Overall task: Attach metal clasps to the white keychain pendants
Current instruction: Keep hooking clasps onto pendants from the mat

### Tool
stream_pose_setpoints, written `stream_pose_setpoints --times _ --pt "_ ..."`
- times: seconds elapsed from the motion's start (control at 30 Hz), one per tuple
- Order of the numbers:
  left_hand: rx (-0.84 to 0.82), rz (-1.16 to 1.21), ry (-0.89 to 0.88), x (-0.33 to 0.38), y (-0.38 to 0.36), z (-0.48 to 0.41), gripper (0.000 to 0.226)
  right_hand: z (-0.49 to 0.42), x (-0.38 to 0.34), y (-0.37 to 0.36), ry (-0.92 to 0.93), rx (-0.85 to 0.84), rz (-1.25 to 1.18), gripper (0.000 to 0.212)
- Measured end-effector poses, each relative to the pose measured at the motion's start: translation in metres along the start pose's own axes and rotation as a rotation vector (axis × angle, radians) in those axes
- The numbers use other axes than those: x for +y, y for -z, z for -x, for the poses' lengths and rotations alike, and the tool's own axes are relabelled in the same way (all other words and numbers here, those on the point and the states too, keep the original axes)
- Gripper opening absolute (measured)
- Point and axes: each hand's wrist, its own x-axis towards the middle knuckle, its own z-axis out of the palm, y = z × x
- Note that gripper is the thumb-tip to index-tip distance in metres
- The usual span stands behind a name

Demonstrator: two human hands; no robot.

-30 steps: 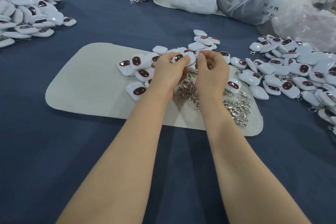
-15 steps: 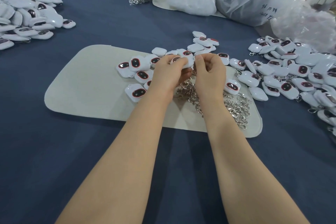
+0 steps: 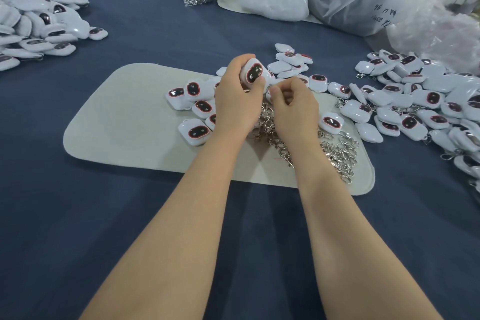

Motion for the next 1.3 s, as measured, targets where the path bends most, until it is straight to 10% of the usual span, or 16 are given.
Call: stream_pose_setpoints --times 0.6,0.97,1.3 --pt "-0.073 -0.192 -0.247 -0.004 -0.001 0.002 0.033 -0.002 0.001 0.001 -0.028 -0.079 0.059 0.011" --pt "-0.007 0.452 0.378 0.003 0.003 -0.004 0.007 0.002 -0.006 -0.002 -0.081 -0.023 -0.328 0.019" --pt "-0.016 0.541 0.423 0.007 0.004 -0.005 0.017 0.000 -0.005 0.001 -0.043 0.007 -0.217 0.022"
